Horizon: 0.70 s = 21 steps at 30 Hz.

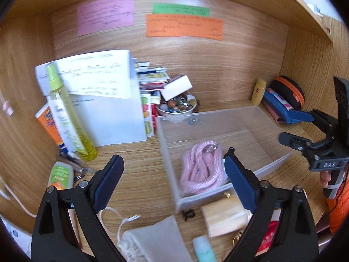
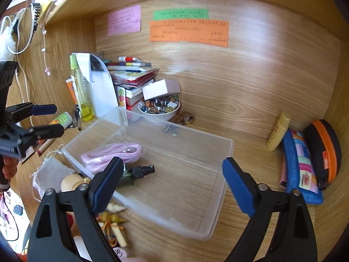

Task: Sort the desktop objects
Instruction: 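Withdraw both tools from the clear box toward the remaining desk items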

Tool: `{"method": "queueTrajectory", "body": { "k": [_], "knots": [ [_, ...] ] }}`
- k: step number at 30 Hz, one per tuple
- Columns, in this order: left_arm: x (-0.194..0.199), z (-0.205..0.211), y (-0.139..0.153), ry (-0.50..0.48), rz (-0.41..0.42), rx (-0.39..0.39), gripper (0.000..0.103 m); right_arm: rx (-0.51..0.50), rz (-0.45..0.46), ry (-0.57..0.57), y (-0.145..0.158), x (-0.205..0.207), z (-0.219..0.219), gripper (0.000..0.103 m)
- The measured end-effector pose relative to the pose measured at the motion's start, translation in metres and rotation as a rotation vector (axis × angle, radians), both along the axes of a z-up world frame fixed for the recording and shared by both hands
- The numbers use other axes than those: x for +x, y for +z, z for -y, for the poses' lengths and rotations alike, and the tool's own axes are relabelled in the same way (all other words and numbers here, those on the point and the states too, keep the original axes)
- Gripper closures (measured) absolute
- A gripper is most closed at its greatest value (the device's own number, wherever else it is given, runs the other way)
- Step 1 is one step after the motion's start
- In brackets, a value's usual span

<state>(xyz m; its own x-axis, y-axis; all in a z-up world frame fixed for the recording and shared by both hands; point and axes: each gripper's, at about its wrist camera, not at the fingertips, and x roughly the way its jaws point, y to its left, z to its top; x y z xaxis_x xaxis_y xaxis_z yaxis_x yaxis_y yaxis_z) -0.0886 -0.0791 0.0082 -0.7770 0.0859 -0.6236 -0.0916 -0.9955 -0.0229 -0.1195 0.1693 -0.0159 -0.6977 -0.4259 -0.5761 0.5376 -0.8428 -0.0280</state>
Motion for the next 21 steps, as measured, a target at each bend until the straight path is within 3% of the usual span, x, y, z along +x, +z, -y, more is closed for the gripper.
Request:
{"method": "queueTrajectory", "body": {
  "k": [9, 21],
  "knots": [
    [0.036, 0.040, -0.002, 0.066, 0.010, 0.040, 0.007, 0.006, -0.064, 0.022, 0.007, 0.048, -0.007, 0.007],
    [0.072, 0.062, -0.040, 0.142, 0.092, 0.074, 0.007, 0.060, -0.061, 0.033, -0.017, 0.086, -0.013, 0.007]
  ]
}}
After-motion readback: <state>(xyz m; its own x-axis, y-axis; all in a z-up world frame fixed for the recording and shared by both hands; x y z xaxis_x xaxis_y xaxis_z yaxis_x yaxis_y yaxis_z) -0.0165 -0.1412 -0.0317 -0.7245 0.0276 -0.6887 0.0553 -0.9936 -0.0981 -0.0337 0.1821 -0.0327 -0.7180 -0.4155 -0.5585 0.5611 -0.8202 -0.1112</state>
